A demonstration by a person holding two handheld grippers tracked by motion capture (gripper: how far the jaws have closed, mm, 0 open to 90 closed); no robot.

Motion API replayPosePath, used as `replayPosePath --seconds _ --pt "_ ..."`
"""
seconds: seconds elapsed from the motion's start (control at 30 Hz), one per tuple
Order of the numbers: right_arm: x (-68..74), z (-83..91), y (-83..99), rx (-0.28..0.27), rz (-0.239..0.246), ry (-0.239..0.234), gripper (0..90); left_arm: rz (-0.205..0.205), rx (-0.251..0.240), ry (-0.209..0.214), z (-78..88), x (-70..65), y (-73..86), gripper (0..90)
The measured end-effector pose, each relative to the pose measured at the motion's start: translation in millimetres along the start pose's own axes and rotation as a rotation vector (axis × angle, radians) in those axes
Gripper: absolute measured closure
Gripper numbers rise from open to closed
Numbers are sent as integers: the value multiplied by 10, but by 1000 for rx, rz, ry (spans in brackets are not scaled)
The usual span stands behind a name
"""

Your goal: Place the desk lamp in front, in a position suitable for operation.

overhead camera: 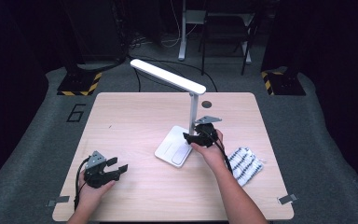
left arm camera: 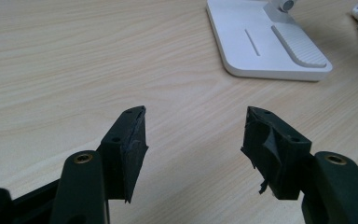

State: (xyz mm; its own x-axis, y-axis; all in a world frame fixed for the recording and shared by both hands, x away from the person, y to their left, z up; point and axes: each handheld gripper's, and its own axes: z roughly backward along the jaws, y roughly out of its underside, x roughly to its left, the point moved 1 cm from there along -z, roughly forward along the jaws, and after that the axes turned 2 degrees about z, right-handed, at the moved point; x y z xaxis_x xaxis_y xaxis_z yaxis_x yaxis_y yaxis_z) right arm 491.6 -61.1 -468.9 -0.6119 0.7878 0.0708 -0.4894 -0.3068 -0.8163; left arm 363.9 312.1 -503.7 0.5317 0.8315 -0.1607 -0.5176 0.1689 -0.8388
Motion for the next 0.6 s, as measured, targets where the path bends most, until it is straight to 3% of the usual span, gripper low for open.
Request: replayPosePath --seconds 0.13,0.27,0.43,0.6 --pt "148 49 -9 -12 24 -42 454 2 -5 -3 -7 -11 -5 391" --pt "334 94 -36 -44 52 -113 459 -4 -4 -2 -3 -12 -12 391" --pt "569 100 -26 -41 117 -180 463 -8 -1 1 -5 -13 -12 392" --pt "752 105 4 -43 142 -233 463 -5 -7 0 -16 -26 -7 391"
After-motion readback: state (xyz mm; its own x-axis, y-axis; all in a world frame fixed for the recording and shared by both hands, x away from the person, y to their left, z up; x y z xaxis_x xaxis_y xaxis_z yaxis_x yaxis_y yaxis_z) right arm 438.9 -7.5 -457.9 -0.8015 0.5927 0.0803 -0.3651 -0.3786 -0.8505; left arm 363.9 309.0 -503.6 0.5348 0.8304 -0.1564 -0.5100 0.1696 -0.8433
